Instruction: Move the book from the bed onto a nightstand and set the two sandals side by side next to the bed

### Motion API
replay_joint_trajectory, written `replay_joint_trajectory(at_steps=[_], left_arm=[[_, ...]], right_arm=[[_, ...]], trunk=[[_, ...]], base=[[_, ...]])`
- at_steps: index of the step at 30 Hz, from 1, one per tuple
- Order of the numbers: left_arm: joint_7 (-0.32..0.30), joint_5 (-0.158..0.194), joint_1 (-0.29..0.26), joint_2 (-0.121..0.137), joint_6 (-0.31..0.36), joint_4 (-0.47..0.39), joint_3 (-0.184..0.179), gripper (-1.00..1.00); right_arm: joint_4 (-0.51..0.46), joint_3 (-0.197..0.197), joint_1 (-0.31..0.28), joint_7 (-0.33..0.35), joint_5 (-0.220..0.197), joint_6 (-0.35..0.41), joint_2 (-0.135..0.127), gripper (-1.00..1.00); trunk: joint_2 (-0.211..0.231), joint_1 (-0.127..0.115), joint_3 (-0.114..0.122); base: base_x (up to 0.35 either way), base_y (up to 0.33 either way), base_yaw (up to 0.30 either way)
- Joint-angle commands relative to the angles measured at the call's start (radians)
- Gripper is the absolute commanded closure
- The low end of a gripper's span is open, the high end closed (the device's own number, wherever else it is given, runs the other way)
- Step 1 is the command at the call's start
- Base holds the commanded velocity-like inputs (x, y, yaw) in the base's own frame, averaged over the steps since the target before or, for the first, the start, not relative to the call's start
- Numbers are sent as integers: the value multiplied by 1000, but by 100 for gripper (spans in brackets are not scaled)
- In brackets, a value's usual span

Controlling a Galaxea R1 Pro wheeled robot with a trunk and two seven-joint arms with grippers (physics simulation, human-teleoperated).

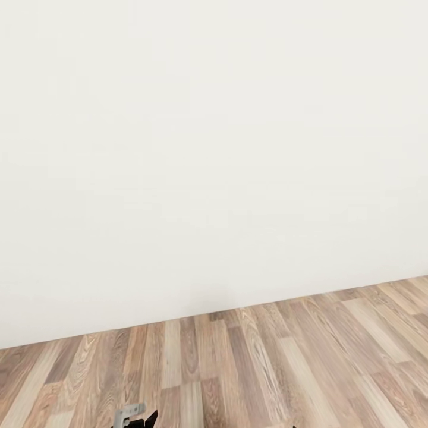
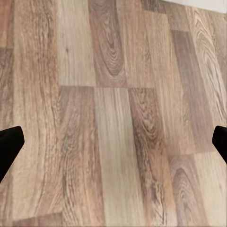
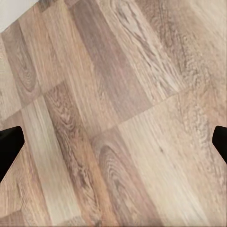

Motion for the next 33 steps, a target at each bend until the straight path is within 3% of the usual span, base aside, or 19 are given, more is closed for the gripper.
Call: replay_joint_trajectory(at_steps=[1,14,18,33], left_arm=[[-9,4,-1,0,0,1,8,-100],[-9,4,-1,0,0,2,8,-100],[-9,4,-1,0,0,0,8,-100],[-9,4,-1,0,0,2,8,-100]], right_arm=[[2,7,-1,3,-10,-4,0,-100],[2,7,-1,3,-9,-4,-1,-100],[2,7,-1,3,-9,-4,-1,-100],[2,7,-1,3,-9,-4,-1,-100]], trunk=[[0,0,-1],[0,0,-1],[0,0,-1],[0,0,-1]], base=[[326,53,-42],[228,7,-226],[102,0,-47],[319,0,-2]])
